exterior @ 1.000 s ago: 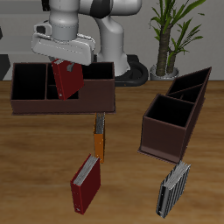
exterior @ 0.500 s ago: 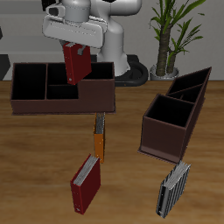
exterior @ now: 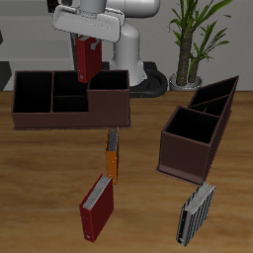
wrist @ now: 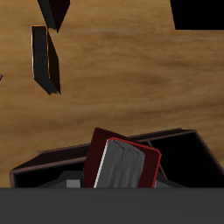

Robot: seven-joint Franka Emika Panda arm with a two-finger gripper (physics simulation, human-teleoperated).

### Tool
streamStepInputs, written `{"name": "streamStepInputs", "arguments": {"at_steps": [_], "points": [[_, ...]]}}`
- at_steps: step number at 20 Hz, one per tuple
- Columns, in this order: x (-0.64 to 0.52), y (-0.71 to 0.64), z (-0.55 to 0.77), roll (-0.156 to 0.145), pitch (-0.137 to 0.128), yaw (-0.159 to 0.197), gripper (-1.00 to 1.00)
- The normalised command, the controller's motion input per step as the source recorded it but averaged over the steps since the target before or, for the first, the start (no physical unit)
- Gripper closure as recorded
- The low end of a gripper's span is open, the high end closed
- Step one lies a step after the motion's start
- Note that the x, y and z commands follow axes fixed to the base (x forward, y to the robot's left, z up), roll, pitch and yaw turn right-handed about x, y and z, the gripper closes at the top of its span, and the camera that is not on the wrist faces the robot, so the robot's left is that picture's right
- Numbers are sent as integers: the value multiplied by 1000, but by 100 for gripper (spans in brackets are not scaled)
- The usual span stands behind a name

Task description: Place the right red book into the back desk caddy's right compartment

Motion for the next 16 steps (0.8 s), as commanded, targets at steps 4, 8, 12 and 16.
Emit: {"name": "streamStepInputs", "arguments": {"at_steps": [4,8,12,16], "points": [[-339,69,57,-12,-8,56,100],[-298,181,41,15,-9,44,100],[-273,263,28,-9,7,43,100],[-193,250,50,-19,9,35,100]]}}
